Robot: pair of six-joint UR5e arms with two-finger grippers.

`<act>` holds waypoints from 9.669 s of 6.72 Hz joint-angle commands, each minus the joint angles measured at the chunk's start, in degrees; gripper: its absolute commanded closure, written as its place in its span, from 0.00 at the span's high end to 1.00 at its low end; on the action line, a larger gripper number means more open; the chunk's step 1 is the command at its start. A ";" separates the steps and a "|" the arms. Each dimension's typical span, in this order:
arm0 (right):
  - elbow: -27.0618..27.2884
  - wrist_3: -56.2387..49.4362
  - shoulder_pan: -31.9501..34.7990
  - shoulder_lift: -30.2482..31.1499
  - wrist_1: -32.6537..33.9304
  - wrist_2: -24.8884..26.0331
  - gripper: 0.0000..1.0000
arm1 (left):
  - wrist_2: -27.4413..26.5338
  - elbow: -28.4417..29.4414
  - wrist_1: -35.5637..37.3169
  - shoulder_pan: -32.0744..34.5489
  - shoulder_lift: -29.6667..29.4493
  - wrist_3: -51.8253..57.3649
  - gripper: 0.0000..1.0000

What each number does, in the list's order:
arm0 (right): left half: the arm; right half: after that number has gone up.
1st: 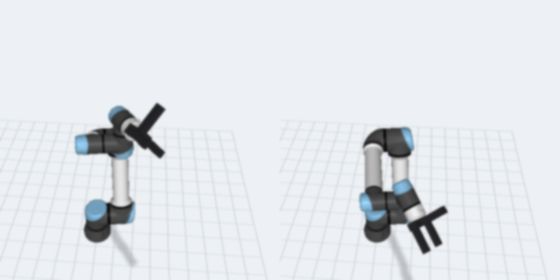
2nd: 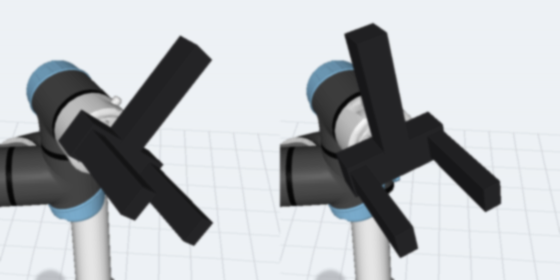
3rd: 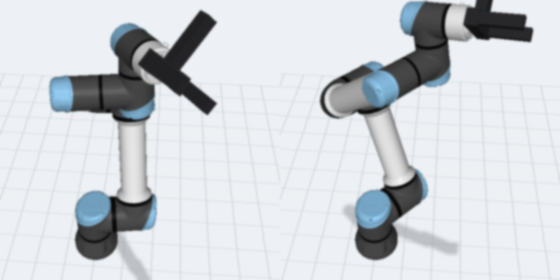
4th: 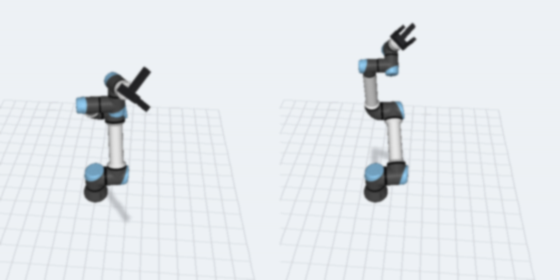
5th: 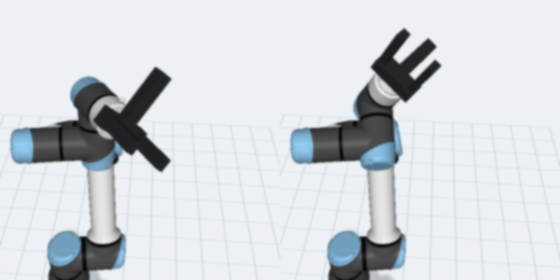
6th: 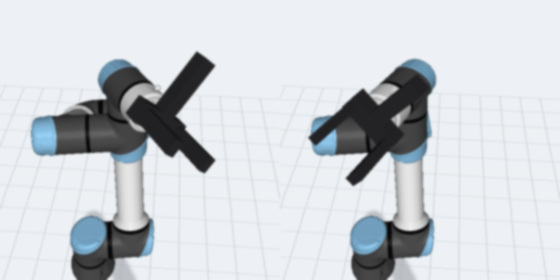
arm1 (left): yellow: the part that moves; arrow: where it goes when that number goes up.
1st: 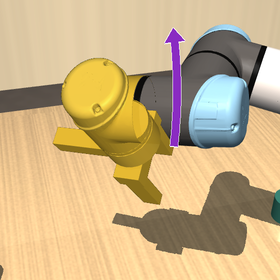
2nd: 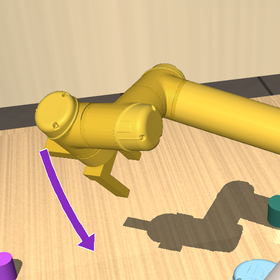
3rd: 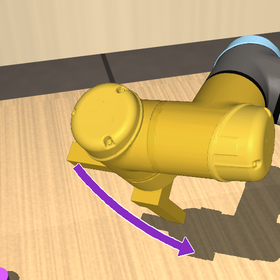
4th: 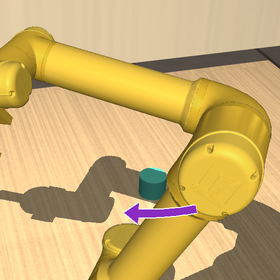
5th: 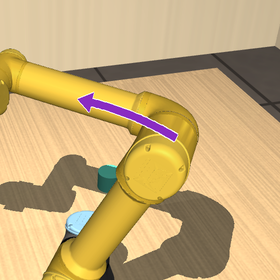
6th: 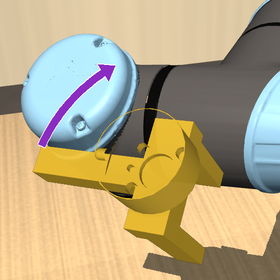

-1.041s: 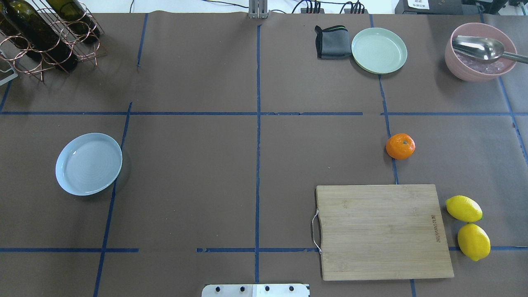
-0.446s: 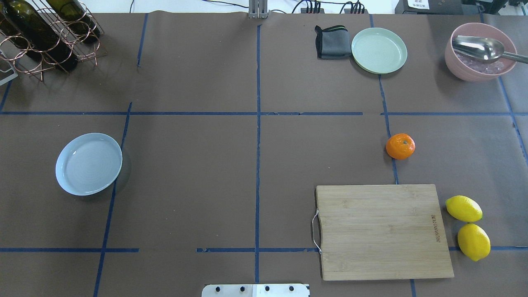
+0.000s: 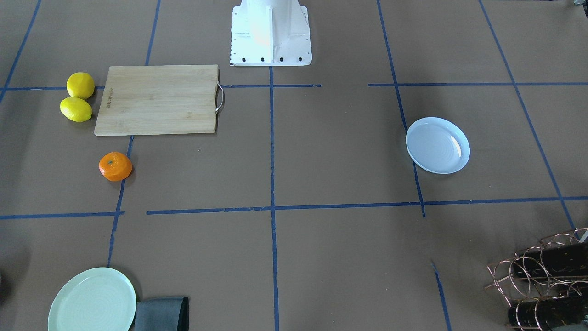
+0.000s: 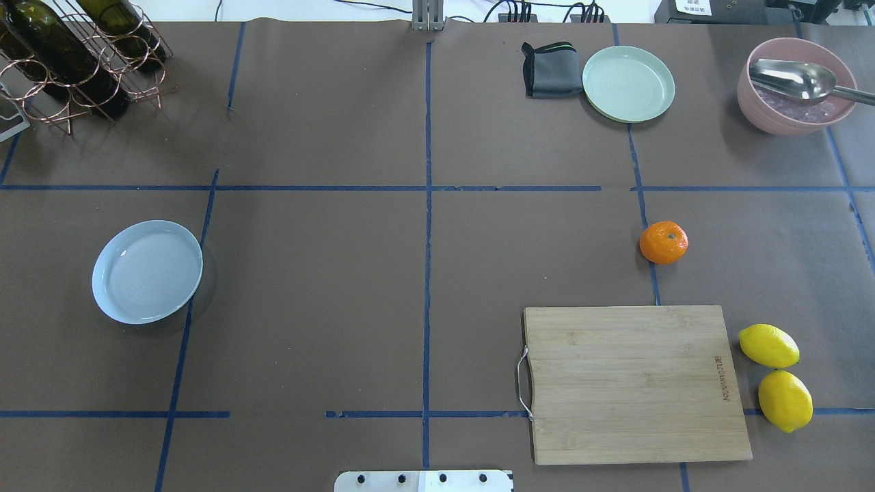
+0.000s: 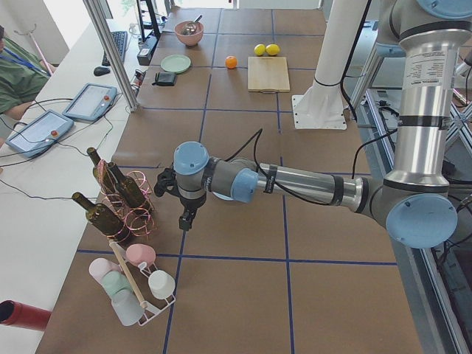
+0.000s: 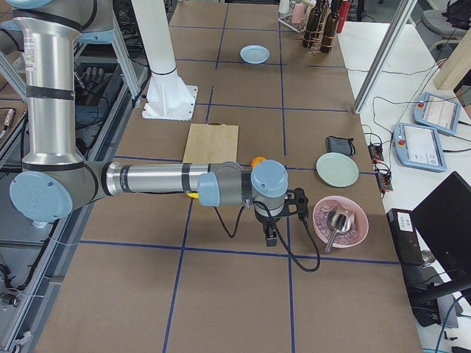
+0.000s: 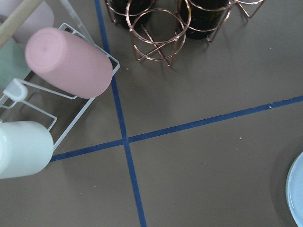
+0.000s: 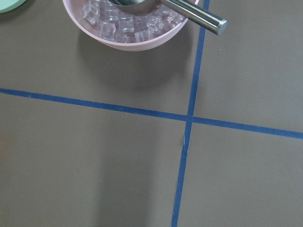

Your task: Pick orange to plate

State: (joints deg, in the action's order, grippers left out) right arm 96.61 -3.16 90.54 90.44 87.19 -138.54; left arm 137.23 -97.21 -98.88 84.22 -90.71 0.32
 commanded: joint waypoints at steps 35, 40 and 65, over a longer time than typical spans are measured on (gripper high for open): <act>11.48 29.83 -12.82 -5.70 -0.09 -0.24 1.00 | -16.94 -0.26 -23.81 -37.15 -19.11 -92.51 0.00; 14.04 44.79 -22.84 -8.87 -0.70 4.58 1.00 | -29.72 2.70 -16.61 -52.81 -29.24 -107.15 0.00; 0.07 52.29 -45.27 -13.80 -6.86 21.29 0.87 | -35.10 -6.77 -13.10 -45.64 -22.24 -95.85 1.00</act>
State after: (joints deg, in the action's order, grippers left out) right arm 96.86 49.10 45.37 76.70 80.33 -117.30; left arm 102.17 -103.68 -111.97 38.55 -113.58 -95.54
